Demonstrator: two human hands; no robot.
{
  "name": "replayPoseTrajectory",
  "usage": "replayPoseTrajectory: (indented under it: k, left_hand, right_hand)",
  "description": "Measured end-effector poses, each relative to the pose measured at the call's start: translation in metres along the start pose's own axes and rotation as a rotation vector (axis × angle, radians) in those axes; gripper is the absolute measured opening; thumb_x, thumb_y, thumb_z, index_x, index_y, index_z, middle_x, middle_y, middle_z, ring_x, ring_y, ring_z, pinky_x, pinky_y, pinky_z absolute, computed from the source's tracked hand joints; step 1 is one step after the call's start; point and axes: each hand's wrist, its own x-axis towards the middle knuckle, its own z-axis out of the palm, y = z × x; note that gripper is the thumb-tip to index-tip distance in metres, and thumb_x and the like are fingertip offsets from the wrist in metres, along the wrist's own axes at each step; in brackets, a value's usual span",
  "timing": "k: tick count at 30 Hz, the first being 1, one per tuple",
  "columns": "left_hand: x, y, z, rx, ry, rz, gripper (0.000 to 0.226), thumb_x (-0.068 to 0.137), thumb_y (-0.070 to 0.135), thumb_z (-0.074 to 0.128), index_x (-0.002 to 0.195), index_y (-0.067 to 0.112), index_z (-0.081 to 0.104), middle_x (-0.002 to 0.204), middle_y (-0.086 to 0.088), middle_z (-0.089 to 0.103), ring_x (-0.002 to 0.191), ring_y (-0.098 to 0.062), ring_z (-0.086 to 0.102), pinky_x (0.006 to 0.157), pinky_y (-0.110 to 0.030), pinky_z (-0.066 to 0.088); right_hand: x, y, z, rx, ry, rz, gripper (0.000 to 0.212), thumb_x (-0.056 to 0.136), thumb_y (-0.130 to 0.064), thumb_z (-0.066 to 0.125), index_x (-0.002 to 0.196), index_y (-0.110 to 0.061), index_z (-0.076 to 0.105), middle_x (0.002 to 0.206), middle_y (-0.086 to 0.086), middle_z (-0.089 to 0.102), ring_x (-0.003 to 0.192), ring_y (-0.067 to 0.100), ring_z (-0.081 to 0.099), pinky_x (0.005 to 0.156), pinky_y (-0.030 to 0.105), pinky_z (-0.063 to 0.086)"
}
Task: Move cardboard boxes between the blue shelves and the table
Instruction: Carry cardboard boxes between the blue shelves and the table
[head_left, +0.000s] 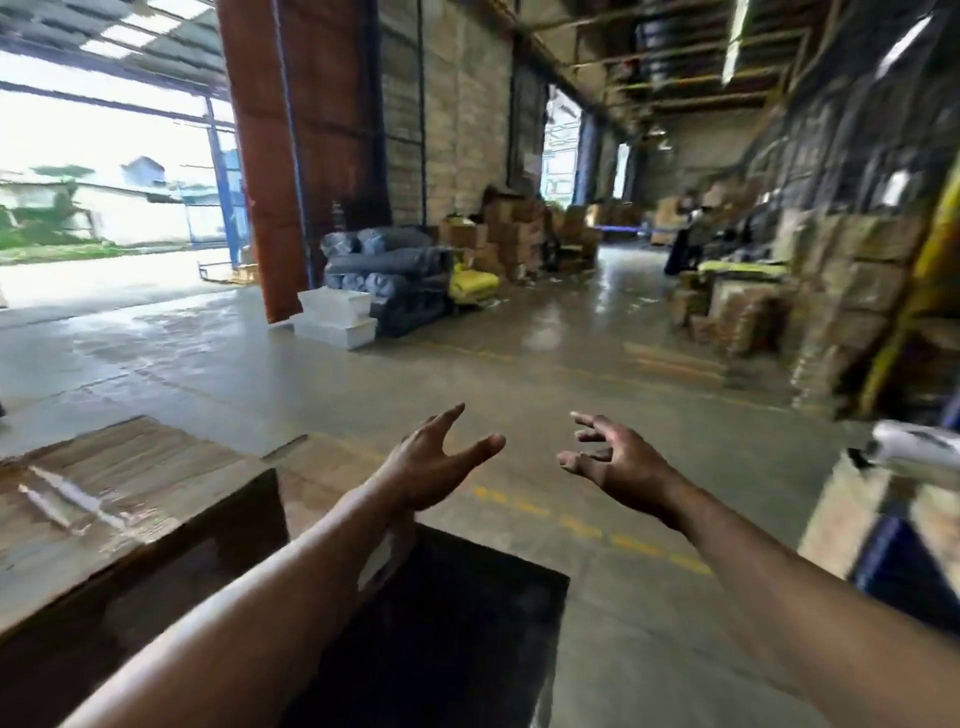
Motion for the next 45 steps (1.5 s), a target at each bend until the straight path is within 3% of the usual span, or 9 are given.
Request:
replayPoseTrajectory:
  k: [6,11,15,25,31,33,37,43,45]
  left_hand:
    - [-0.018,0.188,0.163,-0.181,-0.394,0.406,0.108,0.069,0.092,0.050,0.156,0.031,0.033,0.162,0.003,0.035,0.147,-0.019,0.035,0.117,-0.035,0.030]
    - [-0.131,0.344,0.274,-0.329,-0.655,0.693,0.046,0.083,0.070,0.063,0.127,0.055,0.058,0.125,0.030,0.063,0.112,0.018,0.053,0.088,-0.001,0.036]
    - [-0.270,0.446,0.342,-0.377,-0.904,0.876,0.096,0.075,0.084,0.057,0.150,0.026,0.046,0.147,0.000,0.055,0.139,-0.018,0.047,0.110,-0.026,0.035]
    - [-0.532,0.593,0.405,-0.554,-1.319,1.045,0.125,0.049,0.101,0.052,0.153,0.033,0.038,0.159,0.003,0.041,0.142,-0.019,0.042,0.118,-0.041,0.032]
    - [-0.620,0.696,0.448,-0.692,-1.514,1.067,0.106,0.070,0.081,0.065,0.158,0.034,0.027,0.158,-0.001,0.039,0.137,-0.021,0.049,0.113,-0.039,0.041]
    - [-0.644,0.729,0.467,-0.804,-1.590,1.048,0.082,0.083,0.061,0.071,0.152,0.030,0.039,0.144,0.008,0.051,0.119,-0.010,0.060,0.094,-0.018,0.051]
    - [-0.683,0.780,0.495,-0.961,-1.746,0.952,0.038,0.086,0.042,0.076,0.121,0.033,0.064,0.115,0.002,0.075,0.107,-0.019,0.071,0.087,-0.030,0.057]
    - [-0.695,0.817,0.521,-0.886,-1.602,0.766,0.106,0.066,0.070,0.078,0.153,0.026,0.037,0.149,-0.012,0.050,0.134,-0.028,0.050,0.116,-0.045,0.038]
    - [-0.686,0.819,0.528,-0.863,-1.613,0.685,0.102,0.068,0.070,0.078,0.152,0.025,0.042,0.146,-0.010,0.054,0.131,-0.026,0.053,0.114,-0.043,0.039]
  right_hand:
    - [-0.204,0.072,-0.179,-0.134,0.457,0.271,0.066,0.084,-0.029,0.077,0.143,-0.022,0.048,0.131,0.008,0.058,0.099,0.013,0.062,0.080,0.019,0.047]
    - [-0.424,0.082,-0.264,-0.205,0.808,0.527,0.063,0.086,-0.027,0.076,0.143,-0.022,0.049,0.131,0.008,0.058,0.110,0.017,0.063,0.091,0.027,0.051]
    - [-0.613,0.059,-0.286,-0.329,1.091,0.708,0.060,0.084,-0.026,0.078,0.138,-0.016,0.055,0.127,0.011,0.064,0.116,0.017,0.061,0.097,0.028,0.046]
    - [-0.883,-0.002,-0.314,-0.466,1.727,0.925,0.059,0.083,-0.050,0.071,0.135,-0.028,0.054,0.128,-0.003,0.059,0.118,0.019,0.059,0.085,0.026,0.041]
    - [-0.981,-0.015,-0.361,-0.665,2.224,1.050,0.063,0.088,-0.046,0.066,0.141,-0.017,0.048,0.143,0.014,0.052,0.130,0.036,0.049,0.106,0.046,0.042]
    - [-1.005,-0.016,-0.375,-0.627,2.386,1.011,0.067,0.090,-0.044,0.065,0.146,-0.014,0.043,0.146,0.016,0.050,0.133,0.037,0.047,0.109,0.047,0.040]
    - [-1.047,-0.017,-0.400,-0.570,2.561,0.957,0.067,0.088,-0.045,0.069,0.140,-0.007,0.051,0.139,0.019,0.056,0.128,0.036,0.053,0.106,0.046,0.043]
    - [-1.081,-0.007,-0.409,-0.476,2.608,0.929,0.067,0.083,-0.045,0.075,0.136,-0.008,0.055,0.136,0.017,0.059,0.125,0.035,0.054,0.102,0.042,0.041]
    - [-1.086,-0.004,-0.405,-0.387,2.545,1.020,0.074,0.079,-0.052,0.075,0.137,-0.011,0.053,0.137,0.017,0.057,0.124,0.037,0.053,0.102,0.046,0.044]
